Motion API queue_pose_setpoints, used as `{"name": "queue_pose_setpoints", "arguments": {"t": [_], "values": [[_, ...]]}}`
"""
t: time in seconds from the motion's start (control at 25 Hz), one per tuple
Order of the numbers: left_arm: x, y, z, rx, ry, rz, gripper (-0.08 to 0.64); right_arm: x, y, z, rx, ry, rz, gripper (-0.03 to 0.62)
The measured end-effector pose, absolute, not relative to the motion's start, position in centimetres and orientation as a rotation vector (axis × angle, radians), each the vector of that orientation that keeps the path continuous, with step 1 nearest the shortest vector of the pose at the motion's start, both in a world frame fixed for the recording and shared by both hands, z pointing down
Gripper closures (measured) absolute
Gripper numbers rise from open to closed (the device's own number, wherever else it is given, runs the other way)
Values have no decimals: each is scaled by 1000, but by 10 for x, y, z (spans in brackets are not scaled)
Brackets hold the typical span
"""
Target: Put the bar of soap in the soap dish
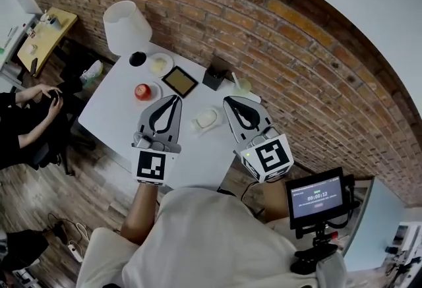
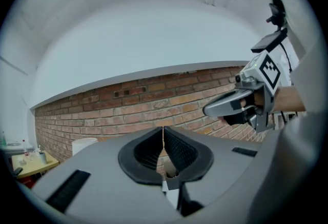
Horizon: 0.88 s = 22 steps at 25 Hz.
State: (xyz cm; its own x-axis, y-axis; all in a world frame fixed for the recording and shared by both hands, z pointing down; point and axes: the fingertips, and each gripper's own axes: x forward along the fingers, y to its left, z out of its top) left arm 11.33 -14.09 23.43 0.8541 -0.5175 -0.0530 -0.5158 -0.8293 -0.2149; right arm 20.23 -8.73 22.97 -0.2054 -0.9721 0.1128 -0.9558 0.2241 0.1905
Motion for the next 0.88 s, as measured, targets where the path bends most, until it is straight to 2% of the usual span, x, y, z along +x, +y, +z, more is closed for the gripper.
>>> {"name": "queue_pose_setpoints", "arguments": {"t": [0.32, 0.88], "values": [[117, -136, 202, -2782, 794, 79, 546, 206, -86, 199, 1888, -2292, -188, 589], [115, -129, 194, -2773, 812, 90, 546, 207, -85, 196, 1883, -2289, -180, 589]]}}
